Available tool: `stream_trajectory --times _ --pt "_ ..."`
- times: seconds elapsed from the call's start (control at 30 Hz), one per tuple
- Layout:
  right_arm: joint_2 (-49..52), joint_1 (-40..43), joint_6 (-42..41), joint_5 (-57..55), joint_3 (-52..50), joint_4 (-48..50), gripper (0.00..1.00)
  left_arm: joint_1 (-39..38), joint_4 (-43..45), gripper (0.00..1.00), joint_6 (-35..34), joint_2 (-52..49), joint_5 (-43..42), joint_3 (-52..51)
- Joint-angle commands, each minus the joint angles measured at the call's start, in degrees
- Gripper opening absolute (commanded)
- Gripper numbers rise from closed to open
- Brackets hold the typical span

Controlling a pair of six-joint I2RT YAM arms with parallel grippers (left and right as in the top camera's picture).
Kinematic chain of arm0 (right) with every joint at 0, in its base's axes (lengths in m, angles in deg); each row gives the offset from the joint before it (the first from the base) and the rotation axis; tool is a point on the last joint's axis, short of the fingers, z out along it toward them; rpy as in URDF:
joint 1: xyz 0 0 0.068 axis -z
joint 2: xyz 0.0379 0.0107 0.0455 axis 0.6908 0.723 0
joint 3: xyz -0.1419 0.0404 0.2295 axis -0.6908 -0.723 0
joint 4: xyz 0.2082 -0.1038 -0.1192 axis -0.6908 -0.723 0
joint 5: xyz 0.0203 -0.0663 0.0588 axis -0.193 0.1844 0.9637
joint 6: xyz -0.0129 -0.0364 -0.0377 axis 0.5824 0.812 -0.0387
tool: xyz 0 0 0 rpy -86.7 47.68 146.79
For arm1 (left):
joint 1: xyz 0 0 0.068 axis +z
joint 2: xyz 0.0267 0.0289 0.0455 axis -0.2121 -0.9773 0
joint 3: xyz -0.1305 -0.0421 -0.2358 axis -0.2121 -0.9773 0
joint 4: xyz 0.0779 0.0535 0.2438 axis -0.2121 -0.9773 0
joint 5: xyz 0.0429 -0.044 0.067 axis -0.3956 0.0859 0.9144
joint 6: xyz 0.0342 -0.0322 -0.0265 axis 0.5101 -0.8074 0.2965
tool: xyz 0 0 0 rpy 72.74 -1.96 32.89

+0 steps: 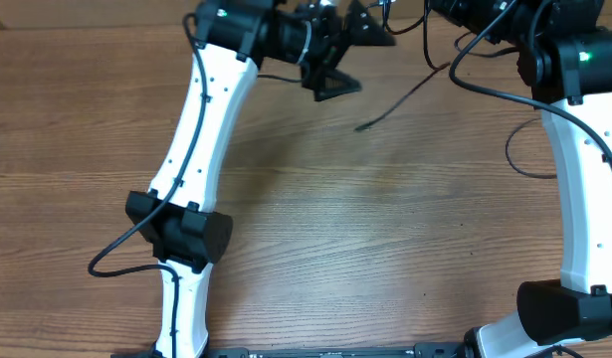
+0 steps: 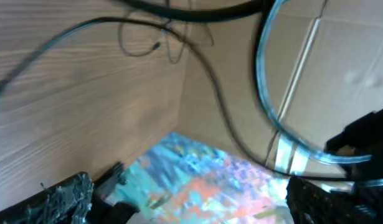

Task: Untangle cables
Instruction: 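Swing the left gripper right to meet the cable held by the right gripper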

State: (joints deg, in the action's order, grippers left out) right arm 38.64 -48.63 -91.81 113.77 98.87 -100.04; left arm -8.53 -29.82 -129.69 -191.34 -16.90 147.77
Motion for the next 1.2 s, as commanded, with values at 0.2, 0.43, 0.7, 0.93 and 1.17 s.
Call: stream_trajectory --times 0.2,0.43,0.7,0.93,1.17 --pt "0.1 0.1 -4.5 0.9 0.4 0.8 0.04 -1.6 6.7 1.00 -23.8 -0.1 5.0 0.1" --pt "0.1 0.1 -3.2 2.1 0.4 1.8 0.04 -2.3 8.9 0.85 -36.3 -0.1 9.2 0.1" --pt "0.1 -0.2 -3.3 4.4 0.4 1.7 0.04 -3.5 11.0 0.75 -39.5 -0.1 14.0 0.1" --pt "0.1 -0.6 -4.8 5.1 0.4 1.6 0.04 -5.6 11.0 0.45 -40.0 -0.1 20.8 0.1" --pt "0.1 -0.6 -2.9 4.3 0.4 -3.1 0.04 -5.4 11.0 0.04 -36.5 -0.1 24.0 0.1"
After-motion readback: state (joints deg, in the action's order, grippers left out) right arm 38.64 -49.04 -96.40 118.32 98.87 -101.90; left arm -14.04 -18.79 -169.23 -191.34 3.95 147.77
